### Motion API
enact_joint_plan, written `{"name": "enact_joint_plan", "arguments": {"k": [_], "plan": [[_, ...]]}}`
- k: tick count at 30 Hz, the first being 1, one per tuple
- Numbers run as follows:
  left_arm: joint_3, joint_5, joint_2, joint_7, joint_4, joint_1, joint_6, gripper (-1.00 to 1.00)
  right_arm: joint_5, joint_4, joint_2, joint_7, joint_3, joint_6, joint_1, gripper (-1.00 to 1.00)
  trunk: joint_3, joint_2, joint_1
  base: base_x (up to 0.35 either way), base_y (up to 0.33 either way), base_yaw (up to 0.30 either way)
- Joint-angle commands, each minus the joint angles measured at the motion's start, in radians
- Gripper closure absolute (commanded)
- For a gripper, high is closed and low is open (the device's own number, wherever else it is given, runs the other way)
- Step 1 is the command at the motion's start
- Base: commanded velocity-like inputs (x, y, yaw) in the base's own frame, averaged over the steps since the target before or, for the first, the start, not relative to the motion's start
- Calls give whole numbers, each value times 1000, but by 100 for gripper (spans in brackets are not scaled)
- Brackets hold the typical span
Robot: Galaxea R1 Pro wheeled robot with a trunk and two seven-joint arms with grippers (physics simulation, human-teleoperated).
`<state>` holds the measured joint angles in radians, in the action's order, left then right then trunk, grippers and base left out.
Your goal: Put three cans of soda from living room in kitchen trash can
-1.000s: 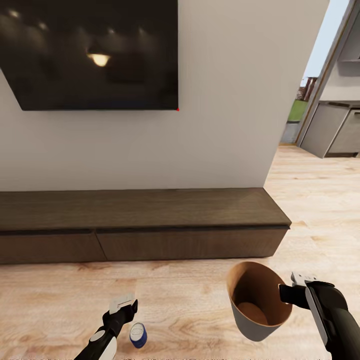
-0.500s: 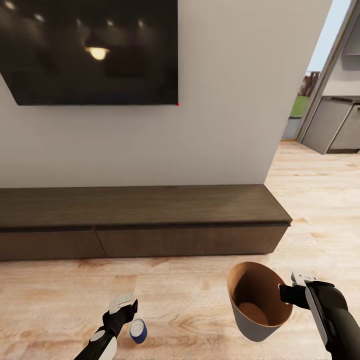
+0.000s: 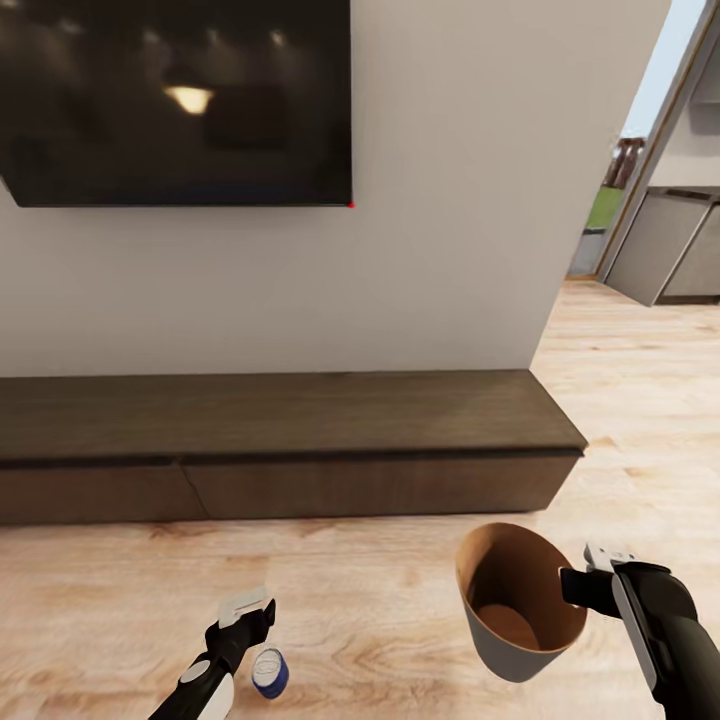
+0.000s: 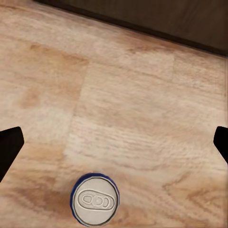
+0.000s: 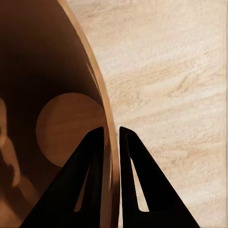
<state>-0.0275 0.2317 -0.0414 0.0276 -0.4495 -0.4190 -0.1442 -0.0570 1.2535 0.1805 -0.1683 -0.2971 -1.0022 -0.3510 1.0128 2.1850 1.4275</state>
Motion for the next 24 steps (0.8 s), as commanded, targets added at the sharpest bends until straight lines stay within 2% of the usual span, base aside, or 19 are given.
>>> {"name": "enact_joint_plan", "arguments": {"k": [1, 22, 24], "plan": [[0, 0, 0, 0, 0, 0, 0, -100, 17, 1, 1, -7, 0, -1, 0, 100, 0, 0, 0, 118, -53, 0], [0, 0, 0, 0, -1, 0, -10, -100, 17, 4, 7, -4, 1, -1, 0, 100, 0, 0, 0, 15, -7, 0], [0, 0, 0, 0, -1, 0, -12, -100, 17, 4, 7, -4, 1, -1, 0, 100, -6, -14, -8, 0, 0, 0]]}}
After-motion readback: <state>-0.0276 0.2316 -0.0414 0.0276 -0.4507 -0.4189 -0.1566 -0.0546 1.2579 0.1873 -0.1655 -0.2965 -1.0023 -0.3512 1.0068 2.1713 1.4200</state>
